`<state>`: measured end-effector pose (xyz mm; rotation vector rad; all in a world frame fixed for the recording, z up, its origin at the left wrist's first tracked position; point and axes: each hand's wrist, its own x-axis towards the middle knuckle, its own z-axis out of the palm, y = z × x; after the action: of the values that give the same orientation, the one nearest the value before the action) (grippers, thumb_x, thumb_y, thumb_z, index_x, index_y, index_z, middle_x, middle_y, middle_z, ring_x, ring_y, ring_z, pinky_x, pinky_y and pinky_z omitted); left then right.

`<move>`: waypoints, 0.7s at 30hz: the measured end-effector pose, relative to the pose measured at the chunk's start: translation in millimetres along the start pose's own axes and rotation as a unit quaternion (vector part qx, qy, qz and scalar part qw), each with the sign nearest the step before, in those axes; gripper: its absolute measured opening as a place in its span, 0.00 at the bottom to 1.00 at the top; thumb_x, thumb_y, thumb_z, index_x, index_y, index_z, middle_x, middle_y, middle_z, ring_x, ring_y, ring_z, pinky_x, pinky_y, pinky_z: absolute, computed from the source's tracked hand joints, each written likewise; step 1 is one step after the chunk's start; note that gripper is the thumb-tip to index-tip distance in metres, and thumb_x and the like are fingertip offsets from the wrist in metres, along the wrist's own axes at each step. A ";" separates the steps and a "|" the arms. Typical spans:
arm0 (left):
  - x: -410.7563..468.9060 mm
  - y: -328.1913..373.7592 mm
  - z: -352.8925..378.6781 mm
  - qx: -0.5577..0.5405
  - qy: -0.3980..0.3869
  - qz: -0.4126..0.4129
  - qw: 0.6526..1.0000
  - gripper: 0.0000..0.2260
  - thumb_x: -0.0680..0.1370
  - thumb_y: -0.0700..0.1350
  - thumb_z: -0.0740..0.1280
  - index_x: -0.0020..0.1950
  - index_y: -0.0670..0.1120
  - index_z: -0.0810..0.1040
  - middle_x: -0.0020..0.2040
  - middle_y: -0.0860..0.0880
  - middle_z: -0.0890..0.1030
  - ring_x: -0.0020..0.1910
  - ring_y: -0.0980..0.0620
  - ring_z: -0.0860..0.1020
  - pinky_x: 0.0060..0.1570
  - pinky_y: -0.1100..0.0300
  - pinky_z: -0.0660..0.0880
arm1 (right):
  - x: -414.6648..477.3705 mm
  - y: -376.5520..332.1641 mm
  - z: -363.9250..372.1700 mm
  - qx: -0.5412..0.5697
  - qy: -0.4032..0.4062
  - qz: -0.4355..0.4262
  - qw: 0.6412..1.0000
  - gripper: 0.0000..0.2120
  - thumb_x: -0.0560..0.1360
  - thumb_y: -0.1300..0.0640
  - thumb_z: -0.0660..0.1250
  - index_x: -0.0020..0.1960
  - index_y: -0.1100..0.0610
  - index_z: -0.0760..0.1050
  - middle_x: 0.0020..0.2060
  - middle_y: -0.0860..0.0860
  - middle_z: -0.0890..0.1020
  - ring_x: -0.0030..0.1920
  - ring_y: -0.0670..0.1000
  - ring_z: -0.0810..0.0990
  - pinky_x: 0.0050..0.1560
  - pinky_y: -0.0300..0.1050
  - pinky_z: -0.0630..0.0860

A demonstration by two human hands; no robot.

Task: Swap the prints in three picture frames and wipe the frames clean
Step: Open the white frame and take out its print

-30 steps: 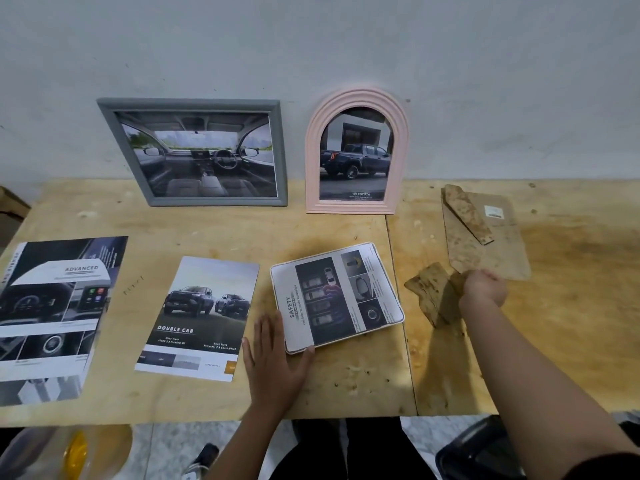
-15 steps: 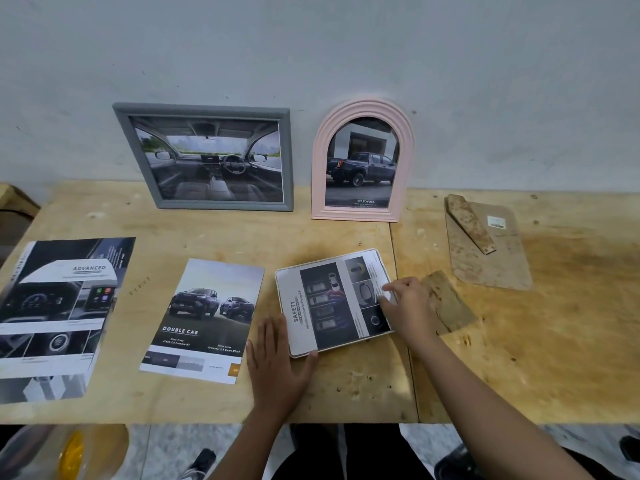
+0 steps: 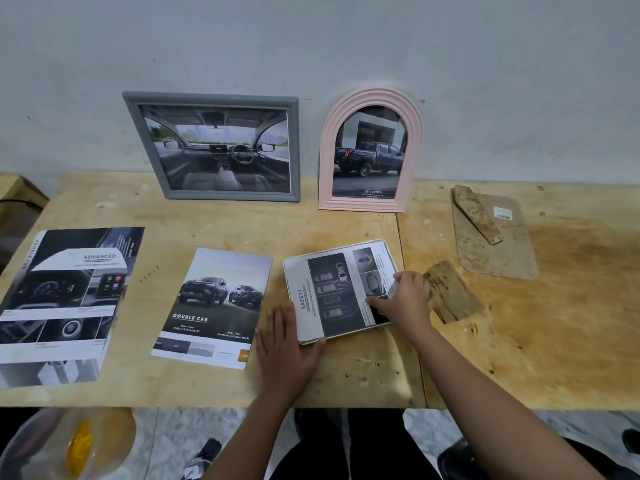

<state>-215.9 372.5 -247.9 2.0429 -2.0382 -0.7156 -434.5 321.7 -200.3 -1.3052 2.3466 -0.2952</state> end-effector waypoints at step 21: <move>-0.5 3.9 -8.6 0.003 -0.039 -0.004 0.999 0.45 0.64 0.72 0.39 0.75 0.51 0.34 0.77 0.50 0.36 0.74 0.53 0.32 0.70 0.51 0.31 | -11.5 -5.5 12.6 -0.111 -0.014 -0.144 0.983 0.32 0.70 0.41 0.69 0.67 0.58 0.67 0.73 0.53 0.62 0.74 0.52 0.57 0.74 0.52 0.55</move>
<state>-215.6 370.9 -238.5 2.0578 -2.0783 -0.8047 -419.1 328.9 -206.2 -1.7467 2.2145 -0.1027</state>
